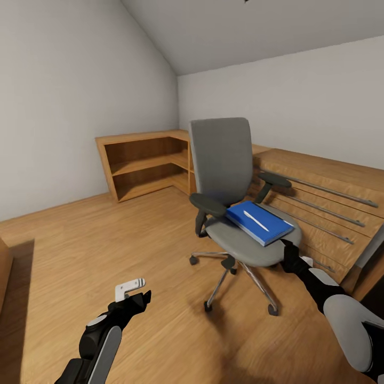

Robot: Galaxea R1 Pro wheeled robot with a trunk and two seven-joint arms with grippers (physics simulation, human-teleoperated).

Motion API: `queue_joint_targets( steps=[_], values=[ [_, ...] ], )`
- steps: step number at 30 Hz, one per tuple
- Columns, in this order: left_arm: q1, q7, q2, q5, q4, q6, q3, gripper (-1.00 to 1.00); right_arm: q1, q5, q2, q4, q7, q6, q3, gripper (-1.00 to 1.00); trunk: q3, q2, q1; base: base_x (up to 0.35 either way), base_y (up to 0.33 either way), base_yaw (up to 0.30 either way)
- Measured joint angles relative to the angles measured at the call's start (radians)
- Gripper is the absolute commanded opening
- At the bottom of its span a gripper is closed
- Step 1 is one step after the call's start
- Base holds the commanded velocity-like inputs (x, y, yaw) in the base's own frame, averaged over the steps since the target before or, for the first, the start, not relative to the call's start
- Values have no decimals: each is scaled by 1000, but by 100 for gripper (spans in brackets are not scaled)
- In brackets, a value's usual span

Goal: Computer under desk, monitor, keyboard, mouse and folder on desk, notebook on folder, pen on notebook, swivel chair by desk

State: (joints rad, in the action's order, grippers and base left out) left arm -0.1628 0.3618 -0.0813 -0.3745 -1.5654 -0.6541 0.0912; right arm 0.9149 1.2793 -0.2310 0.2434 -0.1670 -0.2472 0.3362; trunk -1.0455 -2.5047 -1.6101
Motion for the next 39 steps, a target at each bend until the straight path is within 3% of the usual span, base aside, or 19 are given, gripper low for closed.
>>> queue_joint_targets(
  steps=[8,35,37,39],
  values=[
    [0,0,0,0,0,0,0,100,0,2,1,1,2,3,0,100,0,0,0,-86,0,1],
    [0,0,0,0,-1,-3,0,100,0,-2,7,-3,-1,11,0,100,0,0,0,-318,0,0],
    [0,0,0,0,-1,-3,0,100,0,-22,22,-3,2,35,-2,100,0,0,0,-65,0,0],
    [0,0,0,0,-1,-3,0,100,0,-84,42,-3,4,100,-12,100,4,0,0,-29,0,0]
  ],
)
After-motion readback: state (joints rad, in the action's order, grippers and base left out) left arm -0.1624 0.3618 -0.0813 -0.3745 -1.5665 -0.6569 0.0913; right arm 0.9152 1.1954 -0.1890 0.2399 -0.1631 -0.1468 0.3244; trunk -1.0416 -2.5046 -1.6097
